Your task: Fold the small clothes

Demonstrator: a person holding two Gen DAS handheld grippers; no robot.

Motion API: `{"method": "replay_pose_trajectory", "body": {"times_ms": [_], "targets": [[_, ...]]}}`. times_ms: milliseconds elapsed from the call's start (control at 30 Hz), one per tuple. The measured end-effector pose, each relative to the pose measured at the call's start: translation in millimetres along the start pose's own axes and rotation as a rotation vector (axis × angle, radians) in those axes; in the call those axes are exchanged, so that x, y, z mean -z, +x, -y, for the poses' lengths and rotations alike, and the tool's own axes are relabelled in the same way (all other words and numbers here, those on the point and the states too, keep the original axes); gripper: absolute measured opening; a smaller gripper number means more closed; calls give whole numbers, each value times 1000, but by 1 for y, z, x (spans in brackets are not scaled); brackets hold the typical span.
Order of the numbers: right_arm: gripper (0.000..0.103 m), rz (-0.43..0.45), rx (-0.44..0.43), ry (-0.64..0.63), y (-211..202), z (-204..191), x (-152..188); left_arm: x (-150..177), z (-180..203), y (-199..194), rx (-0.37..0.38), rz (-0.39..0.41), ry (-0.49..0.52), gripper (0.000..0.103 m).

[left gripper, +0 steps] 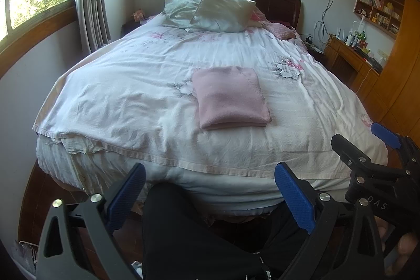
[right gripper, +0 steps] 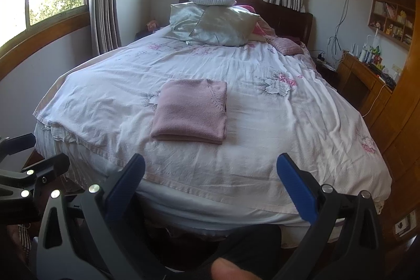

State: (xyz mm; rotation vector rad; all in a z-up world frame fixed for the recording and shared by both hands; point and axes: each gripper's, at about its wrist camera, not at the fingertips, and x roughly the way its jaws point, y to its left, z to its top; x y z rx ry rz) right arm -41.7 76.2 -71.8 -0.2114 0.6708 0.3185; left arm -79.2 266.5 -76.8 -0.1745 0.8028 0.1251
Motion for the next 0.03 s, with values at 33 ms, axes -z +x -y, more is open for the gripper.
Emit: {"method": "replay_pose_trajectory", "body": {"times_ms": [33], "targets": [[100, 0, 0, -1, 0, 0, 0, 0, 0, 0, 1, 0, 0, 99]]}}
